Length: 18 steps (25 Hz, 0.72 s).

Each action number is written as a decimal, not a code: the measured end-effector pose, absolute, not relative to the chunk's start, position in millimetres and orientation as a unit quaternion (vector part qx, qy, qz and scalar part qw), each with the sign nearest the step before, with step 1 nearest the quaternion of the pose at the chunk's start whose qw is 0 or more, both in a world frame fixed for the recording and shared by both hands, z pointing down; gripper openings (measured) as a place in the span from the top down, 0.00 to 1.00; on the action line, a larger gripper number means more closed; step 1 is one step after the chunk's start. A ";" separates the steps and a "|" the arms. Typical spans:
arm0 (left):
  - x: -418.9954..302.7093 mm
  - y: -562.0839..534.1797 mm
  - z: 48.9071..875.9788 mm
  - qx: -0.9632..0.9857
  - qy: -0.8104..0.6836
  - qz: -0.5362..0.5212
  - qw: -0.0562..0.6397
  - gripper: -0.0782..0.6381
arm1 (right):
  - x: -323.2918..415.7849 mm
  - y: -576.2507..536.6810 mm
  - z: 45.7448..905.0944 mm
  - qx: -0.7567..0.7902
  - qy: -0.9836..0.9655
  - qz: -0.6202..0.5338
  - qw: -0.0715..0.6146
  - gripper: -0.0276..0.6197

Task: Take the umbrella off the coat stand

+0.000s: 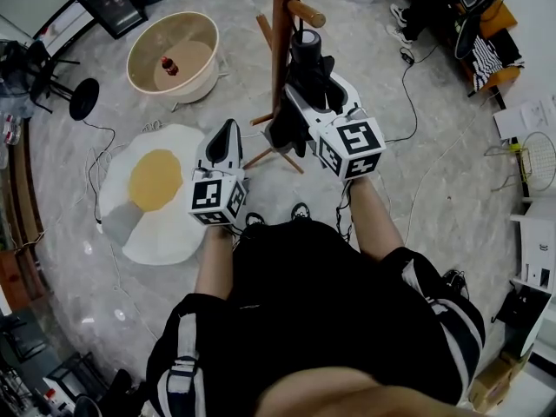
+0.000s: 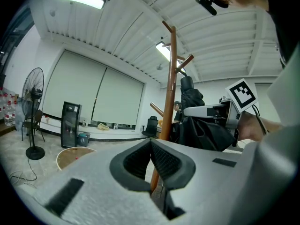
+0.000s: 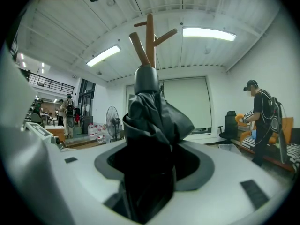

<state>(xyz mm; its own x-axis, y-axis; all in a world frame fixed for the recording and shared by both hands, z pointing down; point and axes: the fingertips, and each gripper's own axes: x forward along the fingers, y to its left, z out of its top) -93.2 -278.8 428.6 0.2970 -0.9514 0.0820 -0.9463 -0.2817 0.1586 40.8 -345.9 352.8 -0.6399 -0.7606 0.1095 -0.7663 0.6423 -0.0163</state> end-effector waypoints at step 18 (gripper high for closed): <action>-75.6 -275.3 430.7 0.810 -0.579 -0.014 0.092 0.89 | 54.3 -329.7 334.9 0.420 -0.907 0.015 0.035 0.57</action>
<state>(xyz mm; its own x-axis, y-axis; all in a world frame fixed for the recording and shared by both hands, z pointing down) -75.6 -275.3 430.7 0.3287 -0.9406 0.0847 -0.9356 -0.3121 0.1649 54.3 -329.7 334.9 -0.6446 -0.7608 0.0754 -0.7628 0.6466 0.0025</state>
